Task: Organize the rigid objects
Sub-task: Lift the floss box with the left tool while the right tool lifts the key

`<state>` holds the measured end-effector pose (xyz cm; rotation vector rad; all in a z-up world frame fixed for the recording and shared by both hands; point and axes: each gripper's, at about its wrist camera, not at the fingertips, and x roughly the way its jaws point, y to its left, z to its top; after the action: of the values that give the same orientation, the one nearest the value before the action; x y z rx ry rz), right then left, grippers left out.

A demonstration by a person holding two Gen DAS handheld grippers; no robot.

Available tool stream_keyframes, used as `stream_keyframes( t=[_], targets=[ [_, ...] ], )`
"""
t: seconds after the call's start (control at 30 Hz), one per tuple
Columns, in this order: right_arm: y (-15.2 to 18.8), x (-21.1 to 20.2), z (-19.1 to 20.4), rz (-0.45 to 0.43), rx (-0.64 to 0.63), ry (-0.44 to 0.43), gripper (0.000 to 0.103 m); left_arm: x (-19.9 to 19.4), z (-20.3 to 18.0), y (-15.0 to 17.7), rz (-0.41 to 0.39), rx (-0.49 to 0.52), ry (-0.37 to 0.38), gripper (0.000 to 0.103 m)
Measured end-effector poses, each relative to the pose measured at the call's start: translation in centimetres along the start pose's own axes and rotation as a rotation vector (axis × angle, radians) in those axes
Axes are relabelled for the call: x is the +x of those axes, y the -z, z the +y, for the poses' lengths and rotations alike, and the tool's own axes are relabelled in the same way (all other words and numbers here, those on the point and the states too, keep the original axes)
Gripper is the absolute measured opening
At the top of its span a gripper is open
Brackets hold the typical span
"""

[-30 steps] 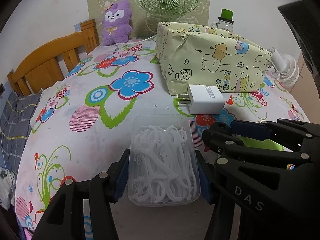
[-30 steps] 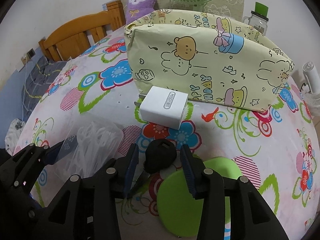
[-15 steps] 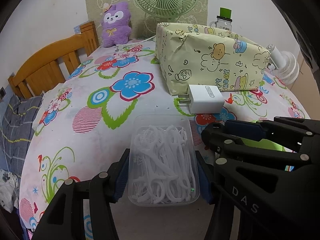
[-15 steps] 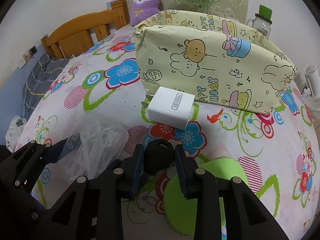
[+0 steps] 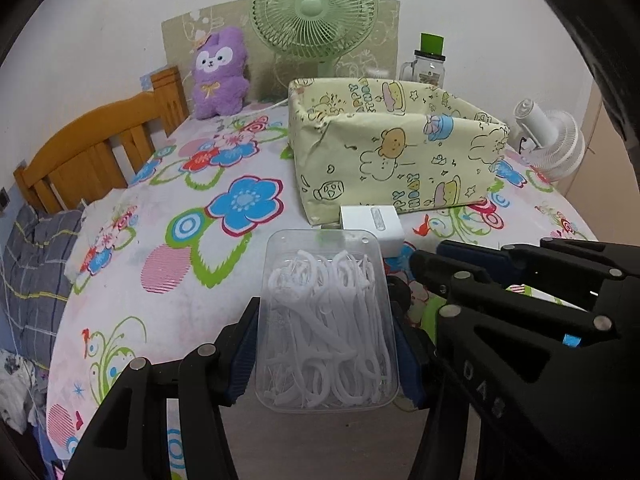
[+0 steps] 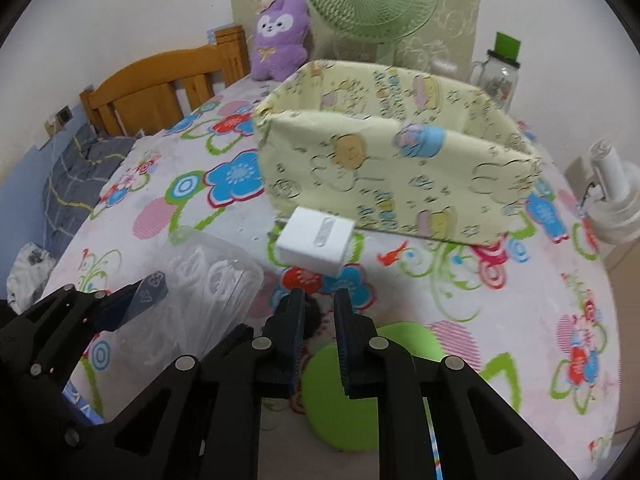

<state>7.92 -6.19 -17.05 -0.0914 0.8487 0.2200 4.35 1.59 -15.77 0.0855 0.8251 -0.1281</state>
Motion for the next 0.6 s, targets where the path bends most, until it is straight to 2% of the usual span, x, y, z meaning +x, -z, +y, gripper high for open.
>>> stream_keyframes(
  t=[0.2, 0.33, 0.43, 0.47, 0.53, 0.6],
  targets=[
    [0.6, 0.4, -1.2, 0.038, 0.043, -0.051, 0.018, 0.3, 1.0, 0.3, 0.012, -0.014, -0.040, 0.061],
    [0.7, 0.8, -0.9, 0.047, 0.036, -0.054, 0.019, 0.7, 1.4, 0.5, 0.023, -0.005, -0.036, 0.061],
    [0.6, 1.4, -0.7, 0.066, 0.041, -0.061, 0.029, 1.0, 1.7, 0.5, 0.031, 0.010, -0.027, 0.061],
    [0.6, 1.6, -0.6, 0.070, 0.045, -0.060, 0.035, 1.1, 1.9, 0.5, 0.033, 0.012, -0.024, 0.061],
    [0.6, 1.9, -0.5, 0.073, 0.049, -0.055, 0.041, 1.4, 2.1, 0.5, 0.037, 0.024, -0.016, 0.061],
    [0.6, 2.2, -0.2, 0.080, 0.046, -0.041, 0.042, 1.7, 2.3, 0.5, 0.043, 0.041, -0.013, 0.061]
  ],
)
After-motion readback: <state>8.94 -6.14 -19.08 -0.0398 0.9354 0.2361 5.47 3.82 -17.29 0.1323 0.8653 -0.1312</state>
